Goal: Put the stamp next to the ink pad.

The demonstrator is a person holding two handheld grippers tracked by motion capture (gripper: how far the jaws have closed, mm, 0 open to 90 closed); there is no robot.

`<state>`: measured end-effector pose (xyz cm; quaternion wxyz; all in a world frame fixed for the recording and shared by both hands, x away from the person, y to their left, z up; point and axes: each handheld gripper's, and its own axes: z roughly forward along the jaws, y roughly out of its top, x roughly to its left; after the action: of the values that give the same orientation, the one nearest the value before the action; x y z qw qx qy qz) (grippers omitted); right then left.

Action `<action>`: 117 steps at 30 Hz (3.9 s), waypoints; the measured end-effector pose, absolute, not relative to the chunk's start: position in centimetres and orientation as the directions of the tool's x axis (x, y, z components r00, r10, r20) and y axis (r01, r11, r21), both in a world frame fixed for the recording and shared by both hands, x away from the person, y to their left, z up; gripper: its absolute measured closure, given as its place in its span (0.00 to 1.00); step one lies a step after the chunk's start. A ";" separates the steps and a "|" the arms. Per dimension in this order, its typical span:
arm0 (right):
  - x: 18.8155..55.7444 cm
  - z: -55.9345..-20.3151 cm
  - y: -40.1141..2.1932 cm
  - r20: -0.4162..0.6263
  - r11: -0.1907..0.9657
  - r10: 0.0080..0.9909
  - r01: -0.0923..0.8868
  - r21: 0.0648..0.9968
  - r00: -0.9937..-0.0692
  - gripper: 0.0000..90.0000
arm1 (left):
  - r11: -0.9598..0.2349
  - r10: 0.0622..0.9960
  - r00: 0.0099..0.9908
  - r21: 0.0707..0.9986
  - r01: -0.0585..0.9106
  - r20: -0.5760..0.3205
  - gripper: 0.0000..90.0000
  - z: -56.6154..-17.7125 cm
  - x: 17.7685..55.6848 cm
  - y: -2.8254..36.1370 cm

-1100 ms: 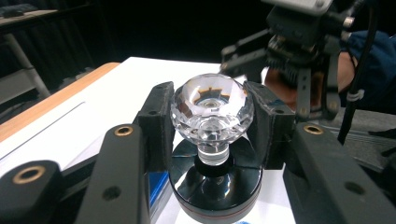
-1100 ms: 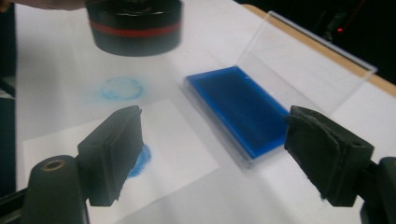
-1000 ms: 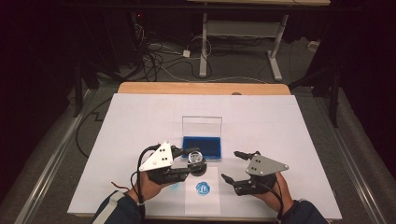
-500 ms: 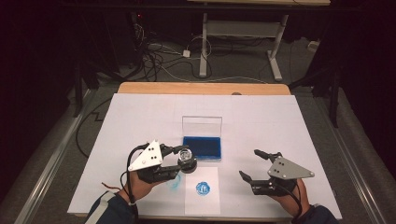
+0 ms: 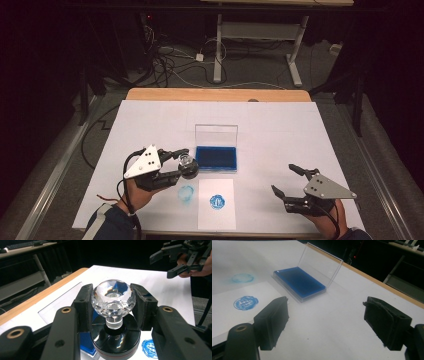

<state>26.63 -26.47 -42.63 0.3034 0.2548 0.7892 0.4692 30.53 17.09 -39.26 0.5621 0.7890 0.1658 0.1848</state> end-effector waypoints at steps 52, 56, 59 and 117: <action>27.0 -42.8 -26.5 -0.232 0.435 0.673 0.122 0.892 -0.702 0.21 | -0.406 0.609 0.790 0.882 0.238 0.068 0.60 -42.1 39.6 17.2; 27.1 -42.9 -26.5 -0.231 0.439 0.665 0.122 0.890 -0.710 0.21 | -0.427 0.618 0.782 0.869 0.249 0.079 0.60 -42.7 40.2 17.0; 27.1 -43.0 -26.4 -0.231 0.440 0.664 0.122 0.890 -0.711 0.21 | -0.437 0.624 0.777 0.859 0.266 0.077 0.60 -43.3 40.7 16.9; 27.2 -43.3 -26.1 -0.230 0.457 0.655 0.136 0.879 -0.720 0.21 | -0.452 0.657 0.752 0.827 0.333 0.056 0.59 -46.4 41.1 16.6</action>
<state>27.21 -26.14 -43.27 0.2825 0.2455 0.8055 0.4594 41.15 16.63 -46.40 0.4304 0.8311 0.2976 0.1881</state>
